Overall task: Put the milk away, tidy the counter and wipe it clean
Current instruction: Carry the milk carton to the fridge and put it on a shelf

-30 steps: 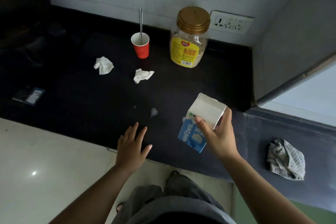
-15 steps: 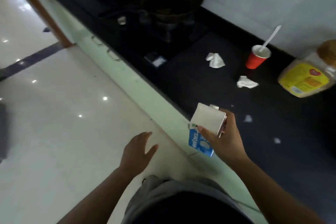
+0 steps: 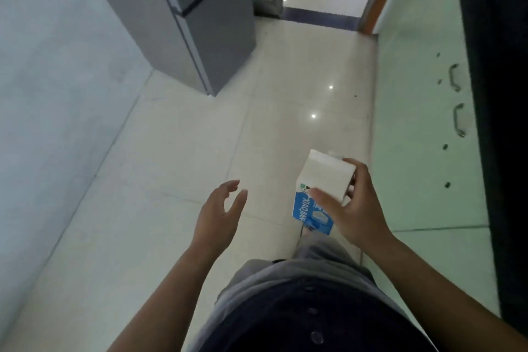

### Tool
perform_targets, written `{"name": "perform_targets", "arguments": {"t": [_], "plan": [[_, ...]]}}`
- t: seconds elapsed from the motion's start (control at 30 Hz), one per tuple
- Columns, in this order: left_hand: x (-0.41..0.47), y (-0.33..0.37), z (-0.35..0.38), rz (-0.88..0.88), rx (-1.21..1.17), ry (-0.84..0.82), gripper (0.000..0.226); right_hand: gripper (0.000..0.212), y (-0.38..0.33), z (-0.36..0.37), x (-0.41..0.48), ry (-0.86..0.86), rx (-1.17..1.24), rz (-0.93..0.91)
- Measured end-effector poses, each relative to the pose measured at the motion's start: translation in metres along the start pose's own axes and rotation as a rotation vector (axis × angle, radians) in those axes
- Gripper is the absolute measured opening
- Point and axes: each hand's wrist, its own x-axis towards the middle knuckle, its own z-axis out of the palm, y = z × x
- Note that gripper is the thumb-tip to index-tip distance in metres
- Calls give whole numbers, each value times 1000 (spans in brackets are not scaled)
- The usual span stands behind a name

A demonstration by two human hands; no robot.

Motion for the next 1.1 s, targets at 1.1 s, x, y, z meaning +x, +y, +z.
{"name": "perform_targets", "arguments": {"t": [1.1], "plan": [[626, 178, -389, 304, 29, 386, 37, 73, -352, 275, 632, 111, 46, -427]]}}
